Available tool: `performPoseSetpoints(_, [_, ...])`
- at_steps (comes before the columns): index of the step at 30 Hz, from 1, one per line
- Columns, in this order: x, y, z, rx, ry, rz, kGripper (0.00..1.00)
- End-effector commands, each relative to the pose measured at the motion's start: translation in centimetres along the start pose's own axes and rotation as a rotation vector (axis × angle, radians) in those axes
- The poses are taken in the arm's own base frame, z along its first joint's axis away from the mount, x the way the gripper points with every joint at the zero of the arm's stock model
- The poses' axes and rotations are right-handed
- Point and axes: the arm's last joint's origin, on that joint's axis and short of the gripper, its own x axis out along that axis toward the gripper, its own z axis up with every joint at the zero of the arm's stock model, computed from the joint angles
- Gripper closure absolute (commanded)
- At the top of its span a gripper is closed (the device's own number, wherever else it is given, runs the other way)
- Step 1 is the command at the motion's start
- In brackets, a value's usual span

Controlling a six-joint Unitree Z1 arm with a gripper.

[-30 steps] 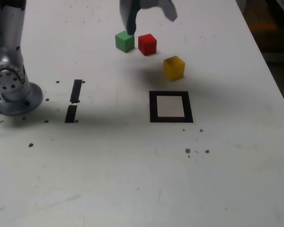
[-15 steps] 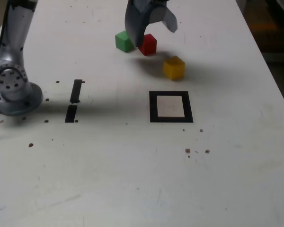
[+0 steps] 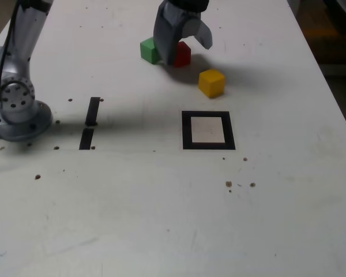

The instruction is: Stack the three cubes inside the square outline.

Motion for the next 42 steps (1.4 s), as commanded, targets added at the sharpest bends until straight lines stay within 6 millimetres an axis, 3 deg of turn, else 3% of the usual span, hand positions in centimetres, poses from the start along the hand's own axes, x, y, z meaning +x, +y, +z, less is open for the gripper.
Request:
performPoseSetpoints(1, [0.1,0.1,0.2,-0.002,-0.002,-0.006,0.16])
performPoseSetpoints(10, [0.7,0.1,0.7,-0.006,-0.031,-0.017,0.53])
performPoseSetpoints(17, [1.1,0.0,0.9,0.007,-0.039,-0.034,0.69])
performPoseSetpoints(21, [-0.9,-0.1,-0.3,0.012,-0.086,-0.014,0.74])
performPoseSetpoints(25, [-5.0,-1.0,-3.1,0.039,-0.148,0.01,0.77])
performPoseSetpoints(28, [-8.3,-3.3,-5.9,0.099,-0.176,0.023,0.78])
performPoseSetpoints(32, [-10.3,-7.9,-8.6,0.197,-0.178,0.039,0.78])
performPoseSetpoints(36, [-10.1,-13.8,-10.3,0.295,-0.165,0.053,0.78])
performPoseSetpoints(42, [-7.2,-21.5,-11.0,0.383,-0.122,0.036,0.78])
